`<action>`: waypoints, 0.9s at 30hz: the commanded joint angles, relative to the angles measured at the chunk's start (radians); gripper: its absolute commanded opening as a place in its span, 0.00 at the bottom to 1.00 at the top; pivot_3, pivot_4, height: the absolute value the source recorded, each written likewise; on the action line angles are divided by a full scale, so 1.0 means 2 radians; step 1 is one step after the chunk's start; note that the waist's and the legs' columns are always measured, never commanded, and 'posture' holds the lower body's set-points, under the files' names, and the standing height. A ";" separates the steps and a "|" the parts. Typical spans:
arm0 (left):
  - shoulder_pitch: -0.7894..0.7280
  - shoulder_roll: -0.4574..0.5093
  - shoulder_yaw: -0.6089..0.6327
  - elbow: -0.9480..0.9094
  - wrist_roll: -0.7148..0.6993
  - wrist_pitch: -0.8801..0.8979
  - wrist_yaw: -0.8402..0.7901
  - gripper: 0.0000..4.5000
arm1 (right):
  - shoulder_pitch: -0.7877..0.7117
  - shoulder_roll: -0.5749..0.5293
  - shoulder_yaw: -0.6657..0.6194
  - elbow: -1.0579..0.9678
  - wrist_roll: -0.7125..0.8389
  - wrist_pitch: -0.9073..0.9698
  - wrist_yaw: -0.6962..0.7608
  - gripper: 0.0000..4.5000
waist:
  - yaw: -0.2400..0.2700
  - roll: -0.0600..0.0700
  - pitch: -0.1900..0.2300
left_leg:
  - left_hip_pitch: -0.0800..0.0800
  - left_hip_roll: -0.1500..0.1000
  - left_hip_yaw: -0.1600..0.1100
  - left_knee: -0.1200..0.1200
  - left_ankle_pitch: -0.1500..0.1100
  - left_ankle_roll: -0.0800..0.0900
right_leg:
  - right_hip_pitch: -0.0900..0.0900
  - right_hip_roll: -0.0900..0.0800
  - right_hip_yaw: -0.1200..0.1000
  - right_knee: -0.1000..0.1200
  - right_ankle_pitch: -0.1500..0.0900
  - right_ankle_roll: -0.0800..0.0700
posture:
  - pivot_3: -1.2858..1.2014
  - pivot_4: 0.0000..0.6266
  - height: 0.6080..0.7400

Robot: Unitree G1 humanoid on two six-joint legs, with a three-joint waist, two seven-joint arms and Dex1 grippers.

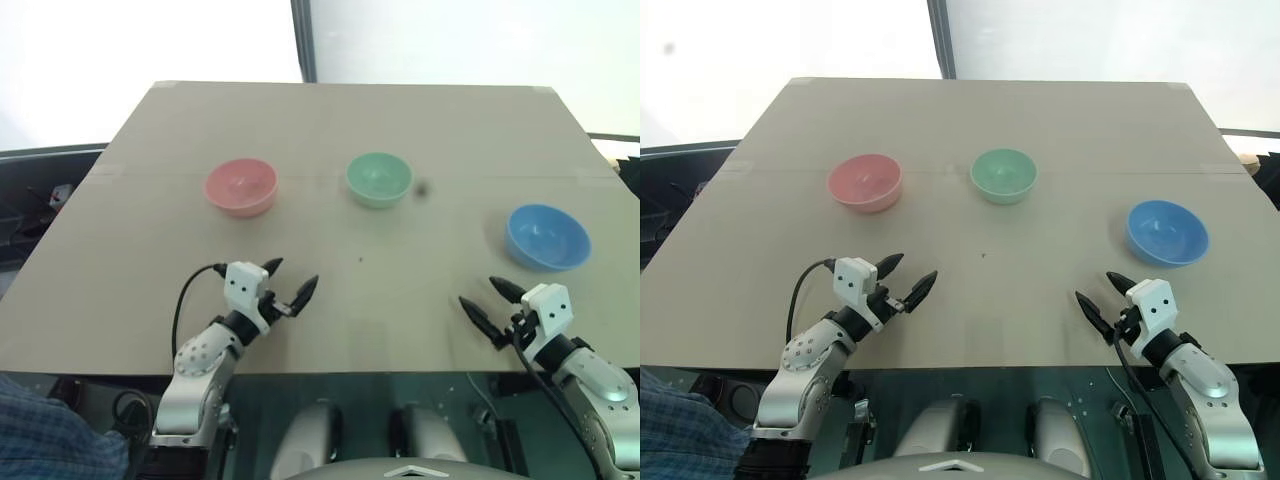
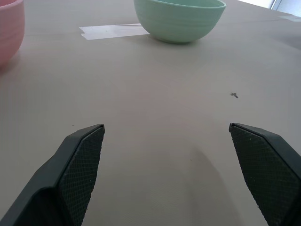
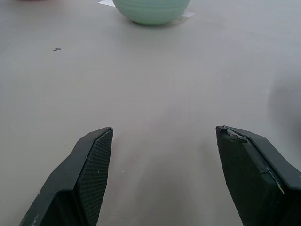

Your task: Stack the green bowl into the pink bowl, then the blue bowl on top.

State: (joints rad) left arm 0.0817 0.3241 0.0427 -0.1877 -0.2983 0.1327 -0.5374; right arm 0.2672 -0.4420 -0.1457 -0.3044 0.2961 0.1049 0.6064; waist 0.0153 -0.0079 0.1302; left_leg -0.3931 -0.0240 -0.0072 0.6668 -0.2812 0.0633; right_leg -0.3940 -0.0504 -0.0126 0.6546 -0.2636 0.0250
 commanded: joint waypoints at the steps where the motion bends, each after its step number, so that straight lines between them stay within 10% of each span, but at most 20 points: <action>1: -0.001 0.001 0.009 -0.023 -0.005 -0.009 0.001 1.00 | -0.002 -0.004 -0.013 -0.005 0.007 -0.014 0.004 0.81 | 0.000 0.000 0.000 | 0.000 0.000 0.000 0.000 0.000 0.000 | 0.000 0.000 0.000 0.000 0.000 0.000 | 0.52 0.24 1.00; 27: -0.009 0.002 0.006 -0.015 -0.010 -0.014 -0.011 1.00 | 0.001 0.000 -0.006 -0.020 0.012 -0.004 -0.001 0.81 | 0.000 0.000 0.000 | 0.000 0.000 0.000 0.000 0.000 0.000 | 0.000 0.000 0.000 0.000 0.000 0.000 | 0.52 0.24 1.00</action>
State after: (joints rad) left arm 0.0746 0.3250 0.0425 -0.1875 -0.3099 0.1234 -0.5557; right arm 0.2757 -0.4405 -0.1439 -0.2980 0.2972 0.1035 0.6027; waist 0.0153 -0.0078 0.1302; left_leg -0.3930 -0.0240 -0.0071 0.6670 -0.2812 0.0633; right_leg -0.3940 -0.0504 -0.0127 0.6547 -0.2636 0.0250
